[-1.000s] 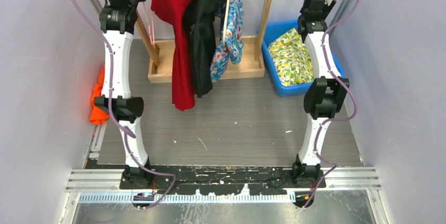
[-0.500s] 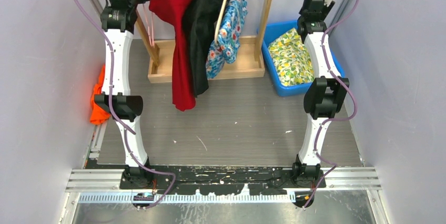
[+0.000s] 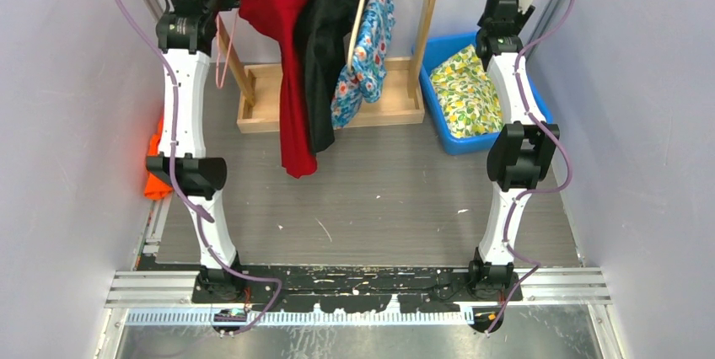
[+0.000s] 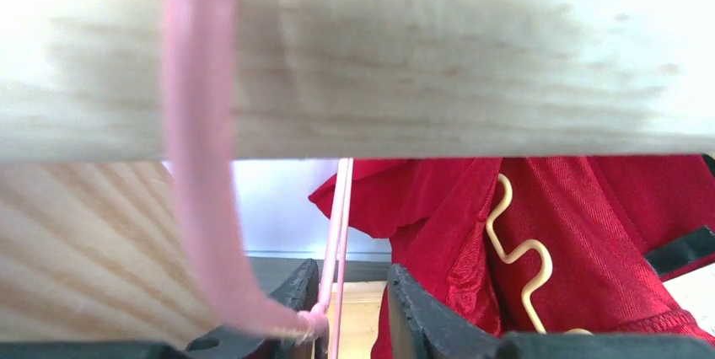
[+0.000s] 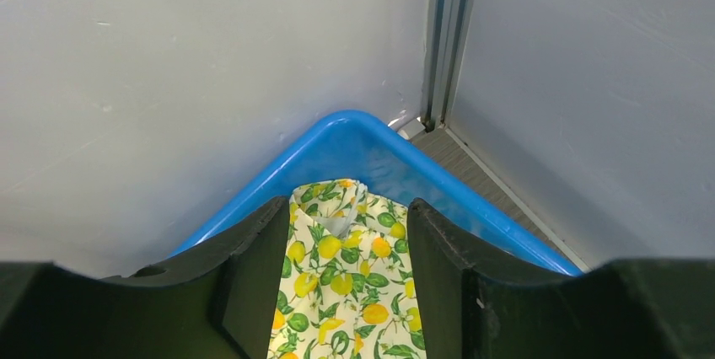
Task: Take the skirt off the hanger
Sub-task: Place the hanger at the clothesline.
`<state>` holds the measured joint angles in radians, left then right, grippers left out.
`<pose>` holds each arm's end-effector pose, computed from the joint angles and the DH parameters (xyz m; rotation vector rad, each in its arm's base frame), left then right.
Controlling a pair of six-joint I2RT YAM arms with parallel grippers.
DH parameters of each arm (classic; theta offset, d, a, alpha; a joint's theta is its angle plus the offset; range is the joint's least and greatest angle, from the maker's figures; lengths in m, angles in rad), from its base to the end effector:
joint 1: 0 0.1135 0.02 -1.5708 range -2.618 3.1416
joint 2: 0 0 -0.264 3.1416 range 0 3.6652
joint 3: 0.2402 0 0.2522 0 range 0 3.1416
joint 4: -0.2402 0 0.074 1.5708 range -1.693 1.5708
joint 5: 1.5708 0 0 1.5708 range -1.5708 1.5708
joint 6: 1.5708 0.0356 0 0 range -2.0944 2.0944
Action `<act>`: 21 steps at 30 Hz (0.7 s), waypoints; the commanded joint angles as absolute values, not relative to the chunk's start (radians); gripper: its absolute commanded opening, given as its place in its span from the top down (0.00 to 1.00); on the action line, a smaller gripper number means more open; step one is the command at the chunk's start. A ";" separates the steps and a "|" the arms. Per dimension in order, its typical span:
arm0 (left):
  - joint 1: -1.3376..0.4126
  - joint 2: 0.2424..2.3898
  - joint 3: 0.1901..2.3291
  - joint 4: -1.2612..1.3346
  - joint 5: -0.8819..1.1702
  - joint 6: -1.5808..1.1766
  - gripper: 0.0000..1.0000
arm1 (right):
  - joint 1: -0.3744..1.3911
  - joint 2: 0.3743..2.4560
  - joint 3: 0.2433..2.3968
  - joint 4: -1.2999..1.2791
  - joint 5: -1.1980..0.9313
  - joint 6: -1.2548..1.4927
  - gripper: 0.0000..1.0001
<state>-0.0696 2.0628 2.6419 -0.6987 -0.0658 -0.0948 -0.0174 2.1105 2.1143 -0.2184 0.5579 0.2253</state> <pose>0.4248 -0.0273 0.5174 -0.0706 1.6891 -0.0677 0.5018 -0.0276 0.3787 0.6021 1.6593 -0.3462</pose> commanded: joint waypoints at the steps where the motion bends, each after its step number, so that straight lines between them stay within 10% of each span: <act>1: -0.064 1.963 2.646 -0.670 -0.047 -0.080 0.59 | -0.023 2.090 2.117 -0.190 0.554 0.251 0.41; 21: -0.074 1.738 2.477 -0.697 -0.032 -0.122 0.38 | -0.023 2.081 2.100 -0.190 0.528 0.269 0.42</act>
<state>-0.0696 1.8454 2.5362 -0.7074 -0.0578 -0.0959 -0.0174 2.1105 2.1002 -0.2184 0.5301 0.2554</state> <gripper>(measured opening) 0.611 0.586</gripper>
